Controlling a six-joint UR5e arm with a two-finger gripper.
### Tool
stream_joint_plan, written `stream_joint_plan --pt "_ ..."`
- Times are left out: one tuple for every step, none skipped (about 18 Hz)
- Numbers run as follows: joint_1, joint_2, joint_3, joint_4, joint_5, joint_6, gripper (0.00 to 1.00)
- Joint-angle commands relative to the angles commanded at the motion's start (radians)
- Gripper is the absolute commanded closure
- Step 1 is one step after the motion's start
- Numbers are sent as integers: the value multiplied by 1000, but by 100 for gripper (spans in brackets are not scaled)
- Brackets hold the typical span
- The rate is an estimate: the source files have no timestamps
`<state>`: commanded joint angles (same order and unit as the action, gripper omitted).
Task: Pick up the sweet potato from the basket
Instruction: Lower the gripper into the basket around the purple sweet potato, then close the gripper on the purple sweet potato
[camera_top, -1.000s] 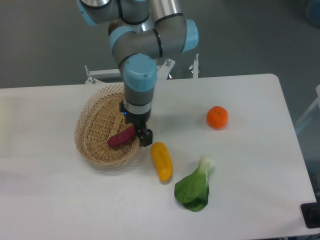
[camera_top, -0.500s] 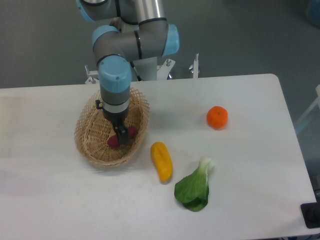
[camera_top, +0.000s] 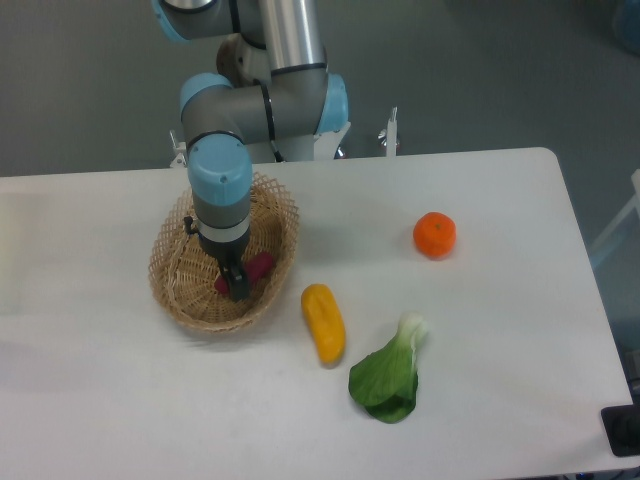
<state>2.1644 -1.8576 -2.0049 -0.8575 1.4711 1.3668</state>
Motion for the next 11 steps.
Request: stream_joint_plan --pt "0 -6 0 0 0 0 0" --pt "0 -8 -2 0 0 0 0" --pt "0 -12 -2 0 0 2 0" --pt "0 -15 -2 0 0 3 0" --pt "0 -18 -2 0 0 5 0" --pt "-2 -21 -2 0 0 5 0" --pt "-3 -23 0 0 0 6 0" --pt "-3 -28 0 2 0 6 0" --pt "-3 -29 -2 15 0 6 3" --pt "-5 -32 -3 29 0 6 10" --pt "-5 -38 -3 37 0 0 19"
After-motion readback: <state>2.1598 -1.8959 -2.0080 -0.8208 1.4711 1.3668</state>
